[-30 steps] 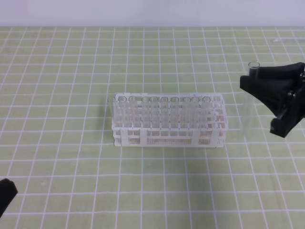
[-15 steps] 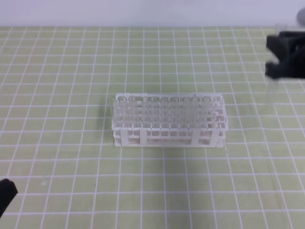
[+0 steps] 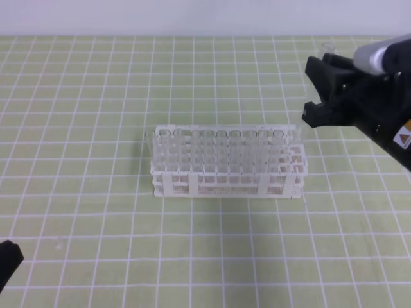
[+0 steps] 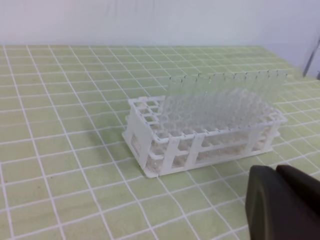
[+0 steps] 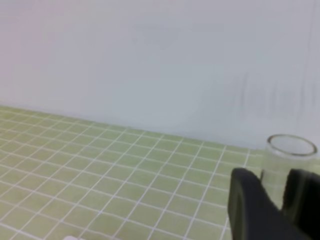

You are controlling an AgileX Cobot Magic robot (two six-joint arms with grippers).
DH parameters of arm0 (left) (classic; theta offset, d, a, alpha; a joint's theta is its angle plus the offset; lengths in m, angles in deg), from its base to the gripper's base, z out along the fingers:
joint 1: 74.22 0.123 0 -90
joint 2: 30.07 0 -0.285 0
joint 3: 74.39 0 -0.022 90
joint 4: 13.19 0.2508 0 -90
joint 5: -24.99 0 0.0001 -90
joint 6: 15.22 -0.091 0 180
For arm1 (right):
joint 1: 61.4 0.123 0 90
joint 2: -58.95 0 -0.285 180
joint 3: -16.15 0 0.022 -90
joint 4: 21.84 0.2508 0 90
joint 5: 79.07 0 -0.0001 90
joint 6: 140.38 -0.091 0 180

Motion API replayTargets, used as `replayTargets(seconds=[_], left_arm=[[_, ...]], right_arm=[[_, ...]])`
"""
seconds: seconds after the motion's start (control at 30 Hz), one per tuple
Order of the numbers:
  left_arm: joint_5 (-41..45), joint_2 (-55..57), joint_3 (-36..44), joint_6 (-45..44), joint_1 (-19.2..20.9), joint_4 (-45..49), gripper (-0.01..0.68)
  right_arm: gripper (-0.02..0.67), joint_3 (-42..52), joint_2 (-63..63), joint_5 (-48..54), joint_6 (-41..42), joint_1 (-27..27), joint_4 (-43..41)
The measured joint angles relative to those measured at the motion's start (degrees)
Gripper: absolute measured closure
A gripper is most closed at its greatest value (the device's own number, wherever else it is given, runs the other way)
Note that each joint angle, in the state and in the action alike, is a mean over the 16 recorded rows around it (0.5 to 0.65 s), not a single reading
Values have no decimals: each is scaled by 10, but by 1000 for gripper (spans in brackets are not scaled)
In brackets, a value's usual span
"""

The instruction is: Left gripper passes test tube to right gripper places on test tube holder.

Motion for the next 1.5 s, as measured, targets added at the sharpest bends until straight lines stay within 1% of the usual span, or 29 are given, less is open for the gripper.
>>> replayTargets(seconds=[0.1,0.37,0.83,1.5], left_arm=[[0,0,0,0,0,0,675],[0,1,0,0,0,1,675],[1,0,0,0,0,0,675],[0,2,0,0,0,2,675]], right_arm=[[533,3,-21,-20,-12,2,-21],[533,3,-72,-57,-12,9,-45],[533,3,-128,-81,1,15,-70],[533,5,-161,-94,10,13,-68]])
